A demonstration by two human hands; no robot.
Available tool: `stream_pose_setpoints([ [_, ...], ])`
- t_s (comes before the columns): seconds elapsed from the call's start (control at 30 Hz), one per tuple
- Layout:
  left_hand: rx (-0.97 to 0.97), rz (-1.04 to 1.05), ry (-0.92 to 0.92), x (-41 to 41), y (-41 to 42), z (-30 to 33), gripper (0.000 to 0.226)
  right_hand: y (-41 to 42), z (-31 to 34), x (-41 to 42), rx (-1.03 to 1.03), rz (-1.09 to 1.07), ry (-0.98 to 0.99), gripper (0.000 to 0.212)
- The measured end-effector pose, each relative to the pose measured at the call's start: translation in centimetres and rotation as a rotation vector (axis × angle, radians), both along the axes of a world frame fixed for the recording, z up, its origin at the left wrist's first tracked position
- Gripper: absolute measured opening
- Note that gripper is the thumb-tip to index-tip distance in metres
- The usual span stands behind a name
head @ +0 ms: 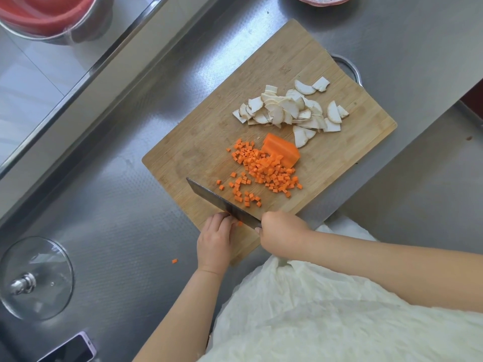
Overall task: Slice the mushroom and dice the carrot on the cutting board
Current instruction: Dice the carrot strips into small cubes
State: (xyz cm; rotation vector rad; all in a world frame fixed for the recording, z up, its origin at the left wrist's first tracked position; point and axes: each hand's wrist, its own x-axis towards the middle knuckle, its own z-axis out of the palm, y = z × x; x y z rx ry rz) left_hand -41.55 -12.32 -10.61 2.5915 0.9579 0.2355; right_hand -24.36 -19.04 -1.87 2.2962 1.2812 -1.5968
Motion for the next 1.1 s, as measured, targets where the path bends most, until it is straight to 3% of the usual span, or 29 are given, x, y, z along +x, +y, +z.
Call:
stream_pose_setpoints([
  [0.17, 0.013, -0.002, -0.035, -0.2, 0.0, -0.3, 0.027, 0.4, -0.4, -1.0, -0.058, -0.011, -0.042, 0.013],
  [0.37, 0.007, 0.015, -0.020, 0.0, -0.2, -0.2, 0.020, 1.8, -1.0, -0.6, -0.008, -0.159, 0.017, 0.034],
  [0.53, -0.139, 0.136, -0.063, 0.2, -0.6, 0.8, 0.024, 1.1, -0.8, 1.4, 0.076, -0.198, -0.002, 0.034],
  [0.63, -0.289, 0.378, -0.067, 0.3, -1.2, 1.7, 0.031, 0.1, -0.4, 2.4, 0.065, -0.162, 0.017, 0.032],
  [0.77, -0.274, 0.508, -0.116, 0.2, -1.2, 2.3, 0.021, -0.7, 0.0, 2.1, 0.019, -0.050, 0.084, 0.033],
  [0.97, -0.249, 0.569, -0.203, 0.7, -1.1, 2.8, 0.012, -0.6, -0.5, 1.8, -0.007, 0.128, 0.065, 0.031],
  [1.1, -0.235, 0.560, -0.197, 0.9, -0.7, 2.9, 0.009, -0.5, -1.1, 2.9, 0.009, 0.061, 0.001, 0.028],
])
